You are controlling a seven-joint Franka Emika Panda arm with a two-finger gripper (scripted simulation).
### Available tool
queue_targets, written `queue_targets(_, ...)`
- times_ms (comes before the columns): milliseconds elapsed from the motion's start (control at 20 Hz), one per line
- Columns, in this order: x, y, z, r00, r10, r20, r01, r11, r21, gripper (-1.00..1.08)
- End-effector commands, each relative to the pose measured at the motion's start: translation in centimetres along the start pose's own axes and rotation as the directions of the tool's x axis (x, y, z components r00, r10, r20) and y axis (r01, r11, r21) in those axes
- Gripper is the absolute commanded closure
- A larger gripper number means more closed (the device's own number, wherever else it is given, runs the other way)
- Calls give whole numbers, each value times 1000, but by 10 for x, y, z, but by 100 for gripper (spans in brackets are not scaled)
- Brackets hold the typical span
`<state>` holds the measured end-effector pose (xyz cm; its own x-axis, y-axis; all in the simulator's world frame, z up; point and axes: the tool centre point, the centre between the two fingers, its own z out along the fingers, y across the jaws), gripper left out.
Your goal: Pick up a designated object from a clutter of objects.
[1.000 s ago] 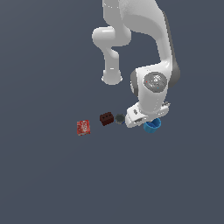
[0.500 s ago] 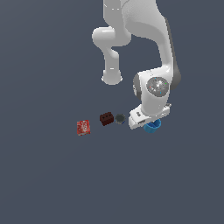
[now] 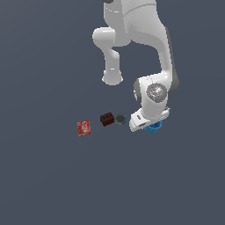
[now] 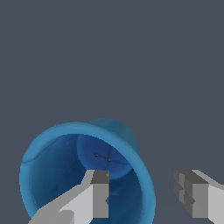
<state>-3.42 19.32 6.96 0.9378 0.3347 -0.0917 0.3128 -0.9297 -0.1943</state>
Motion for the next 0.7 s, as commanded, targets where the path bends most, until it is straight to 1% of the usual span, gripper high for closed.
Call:
queue_targets(0,0,0,2,1000,0,-1,0,1000,0,108)
queue_targets(650,0,1,-2,1000,-1,-3,1,1000,0,108)
